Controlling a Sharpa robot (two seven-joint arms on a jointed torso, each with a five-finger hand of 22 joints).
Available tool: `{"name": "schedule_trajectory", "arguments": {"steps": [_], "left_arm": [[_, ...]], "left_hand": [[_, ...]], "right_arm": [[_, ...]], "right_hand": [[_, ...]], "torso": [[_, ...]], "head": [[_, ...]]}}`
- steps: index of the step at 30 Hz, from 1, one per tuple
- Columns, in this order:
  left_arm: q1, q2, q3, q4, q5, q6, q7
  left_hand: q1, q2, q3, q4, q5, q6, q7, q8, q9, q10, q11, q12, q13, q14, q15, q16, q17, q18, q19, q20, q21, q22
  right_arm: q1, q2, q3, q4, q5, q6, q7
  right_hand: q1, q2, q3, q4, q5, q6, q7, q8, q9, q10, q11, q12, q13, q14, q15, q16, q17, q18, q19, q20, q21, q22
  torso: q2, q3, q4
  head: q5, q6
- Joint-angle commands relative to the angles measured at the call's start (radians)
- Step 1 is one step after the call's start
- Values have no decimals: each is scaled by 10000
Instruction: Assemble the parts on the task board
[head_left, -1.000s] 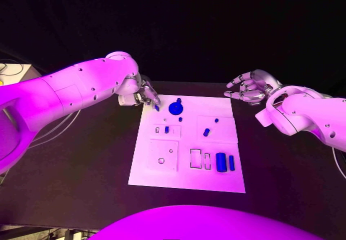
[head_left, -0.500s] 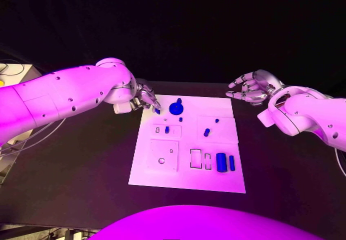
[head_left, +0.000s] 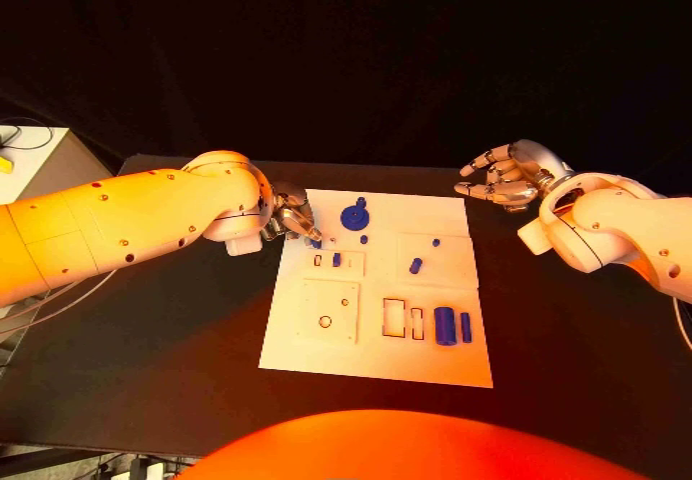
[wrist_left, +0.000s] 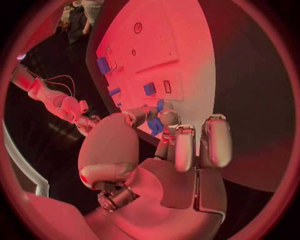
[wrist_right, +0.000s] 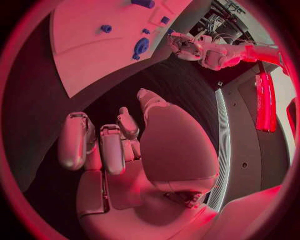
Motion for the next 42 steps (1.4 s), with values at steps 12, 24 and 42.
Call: {"name": "schedule_trajectory", "arguments": {"steps": [12,24,42], "left_arm": [[-38,124,-14,94,-663,472,109],[-40,203,-88,77,-849,1167,56],[-108,274,-129,-14,-1033,1051,-34]], "left_hand": [[126,-15,1869,-1874,46,176,-106,65,-6,114,-14,51,53,872,-81,90,2143,-63,72,-10,50,314],[132,-35,1875,-1883,47,193,-111,60,-11,127,-19,53,61,881,-84,107,2172,-61,66,-14,46,307],[137,-30,1891,-1876,50,209,-114,51,-18,135,-21,43,52,870,-88,85,2135,-58,55,-18,37,293]], "right_arm": [[-22,-8,0,7,-24,124,74],[-24,-12,0,-1,-23,132,69],[-32,-1,0,-3,-22,101,99]], "right_hand": [[-3,50,18,-42,66,-66,18,20,-9,4,-13,57,0,504,37,-23,931,104,-27,17,12,524],[-3,50,18,-42,66,-66,18,20,-9,4,-13,57,0,504,37,-23,931,104,-27,17,12,524],[-3,50,18,-42,66,-66,18,20,-9,4,-13,57,0,504,37,-23,931,104,-27,17,12,524]], "torso": [[9,23,-13],[3,21,-2],[4,18,-7]], "head": [[-22,2],[-24,2],[-8,2]]}}
